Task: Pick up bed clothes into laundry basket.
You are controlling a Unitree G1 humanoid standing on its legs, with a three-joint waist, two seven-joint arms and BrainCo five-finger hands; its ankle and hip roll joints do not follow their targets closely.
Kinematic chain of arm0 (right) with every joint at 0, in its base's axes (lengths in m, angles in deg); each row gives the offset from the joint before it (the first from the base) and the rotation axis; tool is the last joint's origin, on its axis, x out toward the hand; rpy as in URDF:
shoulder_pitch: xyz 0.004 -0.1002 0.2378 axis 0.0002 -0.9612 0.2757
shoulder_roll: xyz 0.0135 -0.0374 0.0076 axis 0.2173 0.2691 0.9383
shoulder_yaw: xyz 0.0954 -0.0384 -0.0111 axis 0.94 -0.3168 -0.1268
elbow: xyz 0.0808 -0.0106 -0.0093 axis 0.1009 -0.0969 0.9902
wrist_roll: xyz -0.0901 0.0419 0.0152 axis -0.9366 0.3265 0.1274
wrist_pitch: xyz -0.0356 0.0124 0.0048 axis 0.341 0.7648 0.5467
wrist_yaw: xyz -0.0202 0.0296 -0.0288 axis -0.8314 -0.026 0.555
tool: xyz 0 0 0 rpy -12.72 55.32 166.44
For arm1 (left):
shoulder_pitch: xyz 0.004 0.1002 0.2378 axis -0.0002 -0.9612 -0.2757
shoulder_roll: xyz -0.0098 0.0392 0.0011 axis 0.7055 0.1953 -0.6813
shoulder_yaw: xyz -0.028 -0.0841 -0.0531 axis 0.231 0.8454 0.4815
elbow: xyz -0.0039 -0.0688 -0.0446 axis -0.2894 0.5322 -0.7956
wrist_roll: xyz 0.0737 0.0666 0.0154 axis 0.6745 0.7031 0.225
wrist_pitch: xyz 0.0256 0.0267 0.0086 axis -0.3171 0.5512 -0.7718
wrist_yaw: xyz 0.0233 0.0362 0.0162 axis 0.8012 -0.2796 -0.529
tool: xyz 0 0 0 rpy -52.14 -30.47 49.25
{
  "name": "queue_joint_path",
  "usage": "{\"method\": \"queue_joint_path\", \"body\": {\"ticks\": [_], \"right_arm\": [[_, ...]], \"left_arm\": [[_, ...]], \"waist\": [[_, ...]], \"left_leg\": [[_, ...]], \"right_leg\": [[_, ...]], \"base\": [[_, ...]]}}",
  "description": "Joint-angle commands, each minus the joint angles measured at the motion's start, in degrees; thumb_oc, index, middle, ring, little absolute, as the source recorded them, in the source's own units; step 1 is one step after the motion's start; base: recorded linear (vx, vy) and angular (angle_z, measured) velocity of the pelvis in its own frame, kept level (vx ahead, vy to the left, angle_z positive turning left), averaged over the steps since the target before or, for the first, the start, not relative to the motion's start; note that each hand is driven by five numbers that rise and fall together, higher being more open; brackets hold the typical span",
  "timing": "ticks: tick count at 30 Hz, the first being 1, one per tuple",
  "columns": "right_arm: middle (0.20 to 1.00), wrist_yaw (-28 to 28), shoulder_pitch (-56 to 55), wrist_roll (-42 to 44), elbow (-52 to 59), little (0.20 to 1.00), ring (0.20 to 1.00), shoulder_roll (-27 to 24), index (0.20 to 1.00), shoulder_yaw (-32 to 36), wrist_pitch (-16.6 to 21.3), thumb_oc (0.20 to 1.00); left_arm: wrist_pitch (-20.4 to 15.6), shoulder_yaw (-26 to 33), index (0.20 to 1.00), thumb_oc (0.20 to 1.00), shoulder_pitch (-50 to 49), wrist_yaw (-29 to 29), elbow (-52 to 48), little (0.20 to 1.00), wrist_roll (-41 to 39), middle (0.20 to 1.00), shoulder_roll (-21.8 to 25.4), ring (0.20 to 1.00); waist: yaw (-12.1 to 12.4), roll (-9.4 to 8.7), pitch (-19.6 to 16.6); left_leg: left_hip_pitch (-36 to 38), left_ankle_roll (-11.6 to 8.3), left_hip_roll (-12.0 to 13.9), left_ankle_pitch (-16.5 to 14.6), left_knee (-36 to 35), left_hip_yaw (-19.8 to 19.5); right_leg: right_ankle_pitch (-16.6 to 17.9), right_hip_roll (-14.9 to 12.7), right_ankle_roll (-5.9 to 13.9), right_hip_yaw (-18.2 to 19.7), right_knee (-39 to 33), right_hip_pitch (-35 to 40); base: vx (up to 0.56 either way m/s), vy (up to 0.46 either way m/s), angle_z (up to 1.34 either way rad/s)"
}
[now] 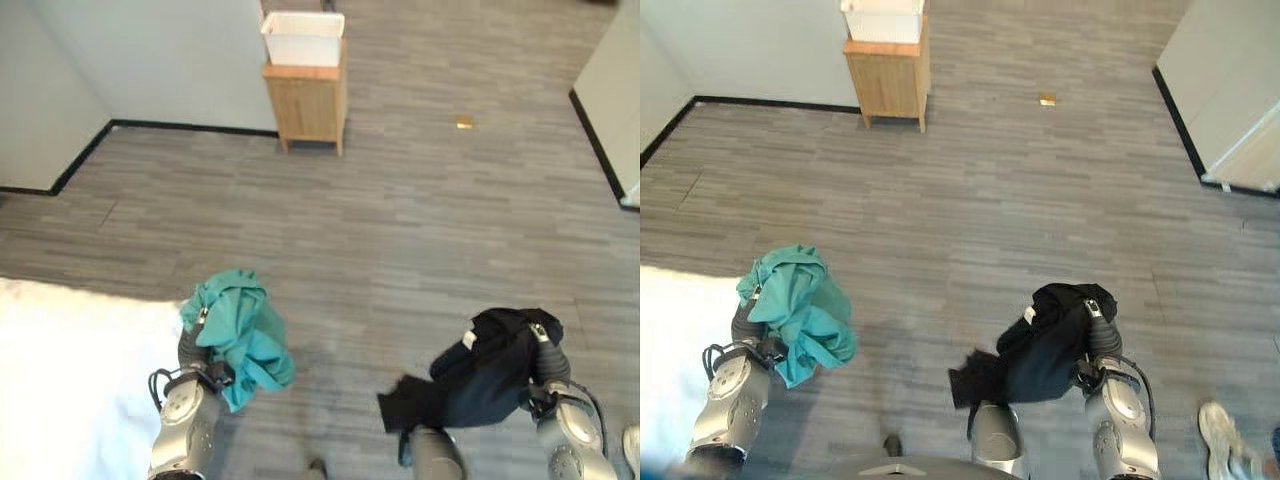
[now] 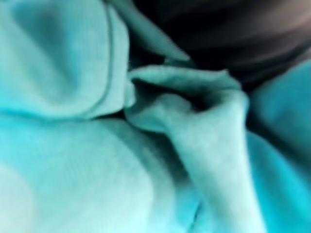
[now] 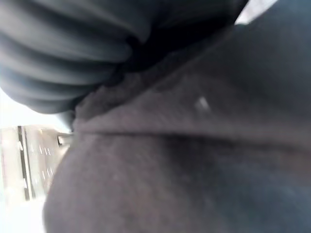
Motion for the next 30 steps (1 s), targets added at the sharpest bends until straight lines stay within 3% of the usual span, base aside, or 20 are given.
{"method": "queue_joint_path", "body": {"ticks": [1,4,5,6,7,8,9,11,13,14,16,17,18,19,20,22,24,27,28,30], "right_arm": [[0.2,1.52,3.06,3.57,3.86,0.2,0.2,-5.42,0.2,0.96,4.63,0.2],[0.2,-0.24,3.37,3.83,2.89,0.2,0.2,-6.85,0.2,1.45,4.22,0.2],[0.2,-0.22,4.1,4.36,3.16,0.2,0.2,-6.97,0.2,1.49,4.5,0.2],[0.2,-0.21,4.01,4.38,3.16,0.2,0.2,-6.99,0.2,1.56,4.49,0.2],[0.2,-0.29,4.31,4.16,2.92,0.2,0.2,-6.74,0.2,1.5,4.9,0.2],[0.2,-0.43,4.3,3.63,2.79,0.2,0.2,-6.65,0.2,1.25,4.93,0.2],[0.2,-0.45,4.23,3.6,2.79,0.2,0.2,-6.64,0.2,1.27,4.93,0.2],[0.2,0.12,5.55,1.88,2.24,0.2,0.2,-6.34,0.2,-1.06,4.81,0.2],[0.2,1.12,6.1,1.37,2.3,0.2,0.2,-6.0,0.2,-1.97,4.27,0.2],[0.2,2.32,5.98,0.22,3.12,0.2,0.2,-5.23,0.2,-2.77,3.11,0.2],[0.2,2.69,5.8,-0.14,3.51,0.2,0.2,-4.51,0.2,-3.3,3.1,0.2],[0.2,2.75,6.22,-0.33,3.5,0.2,0.2,-3.39,0.2,-4.16,3.01,0.2],[0.2,2.38,6.94,-0.06,3.3,0.2,0.2,-2.65,0.2,-4.84,3.19,0.2],[0.2,2.37,6.99,-0.06,3.28,0.2,0.2,-2.65,0.2,-4.84,3.2,0.2],[0.2,2.32,7.4,1.43,3.57,0.2,0.2,-1.63,0.2,-5.62,3.45,0.2],[0.2,2.92,7.09,1.15,2.54,0.2,0.2,-0.32,0.2,-6.6,2.98,0.2],[0.2,3.09,7.07,0.17,2.35,0.2,0.2,-0.49,0.2,-7.51,2.12,0.2],[0.2,3.6,6.89,0.78,2.37,0.2,0.2,-0.34,0.2,-8.15,1.98,0.2],[0.2,4.04,6.31,1.02,1.63,0.2,0.2,-0.59,0.2,-7.89,1.64,0.2],[0.2,4.0,6.08,0.98,1.47,0.2,0.2,-0.68,0.2,-7.57,1.48,0.2]], "left_arm": [[-3.52,1.63,0.2,0.2,1.5,1.67,-4.67,0.2,-0.47,0.2,4.02,0.2],[-3.13,-0.49,0.2,0.2,3.08,1.57,-4.65,0.2,-2.55,0.2,2.89,0.2],[-3.22,-1.99,0.2,0.2,3.85,2.29,-4.89,0.2,-3.99,0.2,2.22,0.2],[-3.25,-2.1,0.2,0.2,3.84,2.31,-4.85,0.2,-4.02,0.2,2.22,0.2],[-3.41,-3.27,0.2,0.2,4.03,2.84,-4.84,0.2,-3.53,0.2,2.49,0.2],[-3.29,-3.84,0.2,0.2,4.0,3.07,-4.77,0.2,-3.23,0.2,2.63,0.2],[-3.29,-3.89,0.2,0.2,3.96,3.07,-4.77,0.2,-3.21,0.2,2.64,0.2],[-3.29,-4.48,0.2,0.2,4.55,3.11,-4.19,0.2,-1.8,0.2,2.77,0.2],[-3.33,-3.85,0.2,0.2,4.19,2.91,-4.06,0.2,-1.11,0.2,3.12,0.2],[-3.19,-3.15,0.2,0.2,3.62,3.26,-4.52,0.2,-0.92,0.2,3.34,0.2],[-3.22,-3.14,0.2,0.2,3.2,3.23,-4.79,0.2,-0.49,0.2,3.48,0.2],[-2.88,-3.23,0.2,0.2,2.99,3.55,-4.81,0.2,-1.04,0.2,3.27,0.2],[-2.7,-3.55,0.2,0.2,3.15,3.38,-4.68,0.2,-1.24,0.2,3.31,0.2],[-2.7,-3.53,0.2,0.2,3.19,3.38,-4.67,0.2,-1.24,0.2,3.32,0.2],[-2.33,-4.03,0.2,0.2,3.35,2.99,-5.06,0.2,-1.07,0.2,3.46,0.2],[-1.85,-4.45,0.2,0.2,3.07,3.57,-6.64,0.2,-0.87,0.2,3.88,0.2],[-1.52,-4.51,0.2,0.2,2.77,4.05,-7.37,0.2,-0.14,0.2,4.67,0.2],[-1.58,-4.48,0.2,0.2,3.1,3.64,-7.43,0.2,-0.35,0.2,4.82,0.2],[-1.64,-5.03,0.2,0.2,3.24,4.15,-7.94,0.2,-0.38,0.2,5.06,0.2],[-1.78,-5.4,0.2,0.2,3.43,4.47,-7.92,0.2,-0.2,0.2,5.14,0.2]], "waist": [[0.59,0.33,-0.78],[3.14,-0.94,0.9],[4.43,-0.68,0.35],[4.73,-0.81,0.42],[5.73,0.47,-0.58],[6.55,0.59,-0.97],[6.66,0.32,-0.84],[9.41,1.47,-2.35],[9.94,1.71,-3.57],[10.19,1.42,-5.51],[10.83,0.73,-6.62],[11.48,-1.11,-7.51],[11.68,-1.53,-7.36],[11.89,-1.37,-7.48],[11.53,-1.13,-6.92],[10.03,1.02,-5.65],[9.03,1.08,-5.1],[8.28,1.49,-4.7],[6.7,1.57,-3.77],[5.8,1.61,-3.39]], "left_leg": [[4.11,1.44,-1.14,19.54,11.2,1.75],[-6.49,2.79,-2.58,15.46,14.12,4.25],[-11.67,2.49,-1.45,15.33,4.63,7.58],[-11.09,2.46,-1.51,15.16,4.24,7.88],[-13.44,2.23,-0.58,16.35,-7.71,10.03],[-12.59,2.3,-0.63,16.95,-14.02,10.56],[-11.9,2.32,-0.9,17.17,-14.78,10.81],[-12.24,1.16,-1.62,21.43,-34.39,8.43],[-11.97,-0.06,-1.08,24.77,-36.78,8.67],[-10.61,0.95,-0.94,24.25,-34.93,11.46],[-9.91,2.0,-1.92,23.6,-34.61,11.63],[-9.57,4.75,-4.36,20.28,-31.03,12.12],[-8.6,6.34,-5.67,18.11,-29.82,12.53],[-8.78,6.38,-5.42,18.19,-29.82,12.69],[-6.92,7.89,-6.32,16.31,-29.21,12.89],[0.65,10.34,-6.82,13.66,-32.07,11.55],[5.27,11.02,-7.5,11.77,-34.23,10.63],[8.52,10.44,-6.92,11.09,-36.24,9.59],[12.16,9.47,-6.7,9.83,-38.01,7.23],[13.43,9.01,-6.53,9.16,-38.5,6.06]], "right_leg": [[3.97,1.41,-1.41,3.46,-5.84,1.63],[2.02,1.25,-1.83,4.66,-8.32,7.84],[0.88,1.16,-1.1,4.18,-10.24,11.2],[0.85,1.04,-1.05,4.4,-10.58,11.61],[-0.52,2.11,-0.22,4.32,-12.14,13.81],[-1.2,2.14,0.2,4.52,-12.88,15.31],[-1.25,1.84,0.25,4.61,-13.0,15.65],[-4.7,2.55,1.75,5.43,-14.73,22.45],[-6.04,2.07,2.28,5.87,-15.05,25.25],[-7.22,0.32,3.42,5.92,-13.74,27.02],[-7.31,-1.21,4.1,5.77,-11.53,26.83],[-1.51,-4.6,5.91,6.53,-0.57,24.51],[4.77,-6.1,6.4,7.6,6.61,22.14],[4.99,-5.93,6.41,7.88,6.57,21.83],[11.28,-6.36,6.22,9.0,14.53,19.4],[14.37,-8.33,5.26,6.37,26.2,11.14],[11.0,-10.2,4.94,3.24,28.39,7.02],[8.0,-10.23,4.13,0.24,24.32,3.03],[5.6,-7.08,4.43,0.53,17.58,-1.31],[5.86,-5.19,4.66,1.38,12.96,-1.98]], "base": [[0.24,-0.23,-0.07],[0.51,-0.26,-0.07],[0.55,-0.138,-0.01],[0.79,-0.057,-0.1],[0.6,0.04,-0.23],[0.59,0.039,-0.28],[0.43,0.052,-0.36],[0.76,0.078,-0.32],[0.86,0.124,-0.55],[0.81,0.154,-0.71],[0.56,0.186,-0.47],[0.67,0.3,-0.21],[0.47,0.237,-0.01],[0.3,0.211,-0.07],[0.31,0.238,-0.12],[0.67,0.409,0.03],[0.62,0.223,0.54],[0.4,-0.006,0.53],[0.54,-0.079,0.74],[0.44,-0.105,0.68]]}}
